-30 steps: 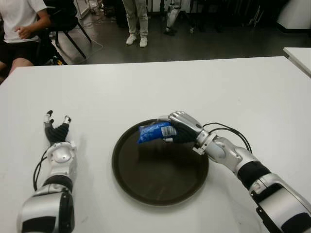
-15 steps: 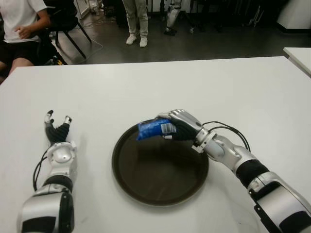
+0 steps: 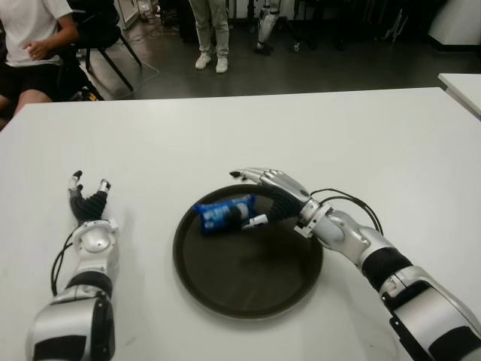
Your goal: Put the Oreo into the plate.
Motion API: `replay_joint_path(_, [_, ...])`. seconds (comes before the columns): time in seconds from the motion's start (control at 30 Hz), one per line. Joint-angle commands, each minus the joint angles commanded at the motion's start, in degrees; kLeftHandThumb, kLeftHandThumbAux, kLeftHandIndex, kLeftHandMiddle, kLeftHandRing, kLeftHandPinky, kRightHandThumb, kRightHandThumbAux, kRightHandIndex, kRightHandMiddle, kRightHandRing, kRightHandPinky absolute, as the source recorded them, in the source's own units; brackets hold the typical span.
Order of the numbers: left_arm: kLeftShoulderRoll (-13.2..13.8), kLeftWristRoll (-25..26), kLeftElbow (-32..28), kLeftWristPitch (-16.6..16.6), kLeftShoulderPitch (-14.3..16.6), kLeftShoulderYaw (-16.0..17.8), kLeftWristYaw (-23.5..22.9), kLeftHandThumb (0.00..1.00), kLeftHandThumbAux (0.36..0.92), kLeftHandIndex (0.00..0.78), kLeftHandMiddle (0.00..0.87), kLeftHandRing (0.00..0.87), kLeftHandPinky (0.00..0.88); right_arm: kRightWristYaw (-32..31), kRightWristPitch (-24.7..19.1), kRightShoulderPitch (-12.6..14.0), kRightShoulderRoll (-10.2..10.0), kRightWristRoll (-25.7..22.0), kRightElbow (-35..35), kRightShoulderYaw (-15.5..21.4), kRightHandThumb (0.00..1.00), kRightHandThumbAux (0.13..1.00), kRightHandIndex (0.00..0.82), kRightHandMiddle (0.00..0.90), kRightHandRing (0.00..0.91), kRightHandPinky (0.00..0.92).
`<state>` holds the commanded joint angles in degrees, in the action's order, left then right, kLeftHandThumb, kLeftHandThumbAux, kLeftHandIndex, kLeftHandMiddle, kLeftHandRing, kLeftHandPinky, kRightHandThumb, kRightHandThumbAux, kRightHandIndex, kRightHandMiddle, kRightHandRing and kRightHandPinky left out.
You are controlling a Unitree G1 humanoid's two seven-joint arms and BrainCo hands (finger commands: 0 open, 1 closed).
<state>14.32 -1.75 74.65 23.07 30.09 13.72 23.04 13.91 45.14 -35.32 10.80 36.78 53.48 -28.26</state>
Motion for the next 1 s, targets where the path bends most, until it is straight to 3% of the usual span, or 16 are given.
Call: replay_joint_path(1.0, [0.09, 0.23, 0.07, -0.21, 0.04, 0.24, -0.13, 0.363, 0.637, 0.015, 0.017, 0.027, 0.063, -0.38, 2.00, -1.72, -0.68, -0.11, 3.98, -0.21, 0.000, 0.438, 0.000, 0.001, 0.000, 0.001])
